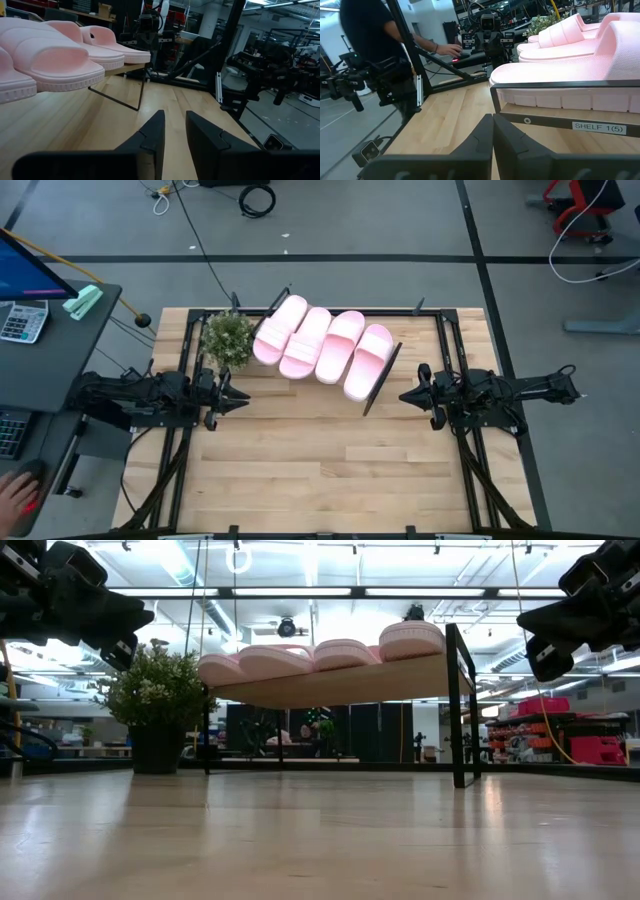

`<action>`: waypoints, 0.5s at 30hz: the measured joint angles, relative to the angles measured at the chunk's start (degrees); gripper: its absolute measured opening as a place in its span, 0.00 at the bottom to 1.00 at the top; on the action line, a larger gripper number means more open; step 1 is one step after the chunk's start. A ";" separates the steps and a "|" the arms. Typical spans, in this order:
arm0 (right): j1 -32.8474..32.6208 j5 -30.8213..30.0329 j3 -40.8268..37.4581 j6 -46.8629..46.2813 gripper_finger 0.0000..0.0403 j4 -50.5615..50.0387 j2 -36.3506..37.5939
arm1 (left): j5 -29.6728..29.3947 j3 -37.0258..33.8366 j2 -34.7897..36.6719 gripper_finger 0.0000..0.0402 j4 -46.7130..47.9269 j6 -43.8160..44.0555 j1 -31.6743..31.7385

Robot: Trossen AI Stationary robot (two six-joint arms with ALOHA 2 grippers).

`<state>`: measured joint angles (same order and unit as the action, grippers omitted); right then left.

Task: Pick and place slides into the shelf
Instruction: Return to Home Position

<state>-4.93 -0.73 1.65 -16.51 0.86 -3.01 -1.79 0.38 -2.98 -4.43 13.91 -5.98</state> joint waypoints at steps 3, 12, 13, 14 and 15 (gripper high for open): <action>0.00 -0.01 0.00 0.00 0.04 0.00 0.00 | -0.01 0.02 0.00 0.20 0.00 -0.04 0.02; 0.00 -0.01 0.00 0.00 0.03 -0.01 0.00 | 0.01 0.00 0.00 0.19 0.00 0.00 0.02; 0.00 -0.01 0.00 0.00 0.03 -0.01 0.00 | -0.01 0.00 0.00 0.20 0.00 0.00 0.02; 0.00 0.00 0.00 0.00 0.03 0.00 0.00 | 0.01 0.00 0.00 0.20 0.00 -0.05 0.02; 0.00 -0.02 0.00 0.01 0.03 -0.01 0.00 | 0.00 0.00 0.00 0.20 0.00 -0.07 0.02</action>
<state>-4.93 -0.75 1.65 -16.50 0.86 -3.01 -1.79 0.38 -2.98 -4.43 13.84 -5.96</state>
